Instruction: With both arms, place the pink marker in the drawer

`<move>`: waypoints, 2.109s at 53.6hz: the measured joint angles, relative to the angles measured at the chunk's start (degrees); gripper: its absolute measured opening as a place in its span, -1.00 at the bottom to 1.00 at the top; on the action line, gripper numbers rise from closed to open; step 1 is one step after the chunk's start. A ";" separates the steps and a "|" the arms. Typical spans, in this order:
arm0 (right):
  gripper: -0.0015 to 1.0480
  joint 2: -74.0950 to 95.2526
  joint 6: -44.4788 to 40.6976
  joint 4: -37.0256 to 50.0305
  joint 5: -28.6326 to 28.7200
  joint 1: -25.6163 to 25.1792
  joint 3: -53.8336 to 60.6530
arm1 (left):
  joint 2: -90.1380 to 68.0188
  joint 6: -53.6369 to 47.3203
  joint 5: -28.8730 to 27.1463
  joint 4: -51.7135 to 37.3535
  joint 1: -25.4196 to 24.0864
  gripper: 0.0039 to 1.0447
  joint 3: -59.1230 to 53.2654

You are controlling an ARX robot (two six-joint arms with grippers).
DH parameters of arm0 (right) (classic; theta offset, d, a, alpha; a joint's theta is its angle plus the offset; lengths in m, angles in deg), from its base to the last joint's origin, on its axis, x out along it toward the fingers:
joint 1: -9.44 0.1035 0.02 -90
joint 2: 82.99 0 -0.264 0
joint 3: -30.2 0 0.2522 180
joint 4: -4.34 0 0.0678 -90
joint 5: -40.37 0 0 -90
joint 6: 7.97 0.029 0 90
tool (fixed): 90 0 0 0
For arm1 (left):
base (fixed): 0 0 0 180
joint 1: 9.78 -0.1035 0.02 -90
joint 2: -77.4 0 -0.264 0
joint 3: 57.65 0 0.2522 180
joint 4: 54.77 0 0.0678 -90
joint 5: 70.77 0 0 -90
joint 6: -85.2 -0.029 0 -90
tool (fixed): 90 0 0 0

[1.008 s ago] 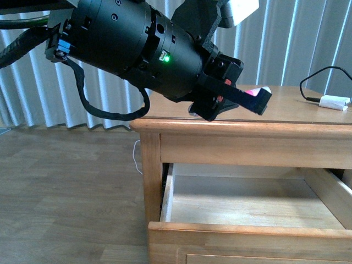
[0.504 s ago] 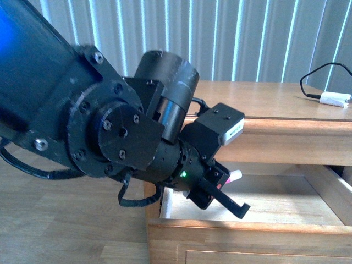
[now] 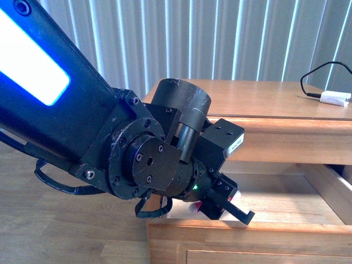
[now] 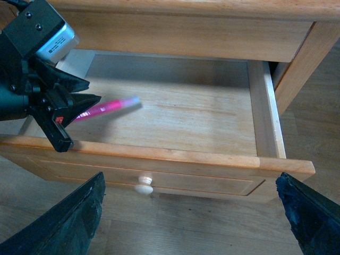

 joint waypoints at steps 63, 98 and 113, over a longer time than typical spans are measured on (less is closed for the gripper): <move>0.83 0.00 0.00 0.00 0.00 0.00 0.00 | 86.84 14.14 -16.06 6.99 -17.51 0.88 -49.90; 0.83 -0.02 0.00 0.00 0.00 0.00 0.00 | 103.12 16.50 -5.20 5.73 -30.29 -0.32 -65.07; 0.83 -0.02 0.00 0.00 0.00 0.02 0.00 | 107.62 17.05 -4.63 5.55 -30.75 -0.93 -69.51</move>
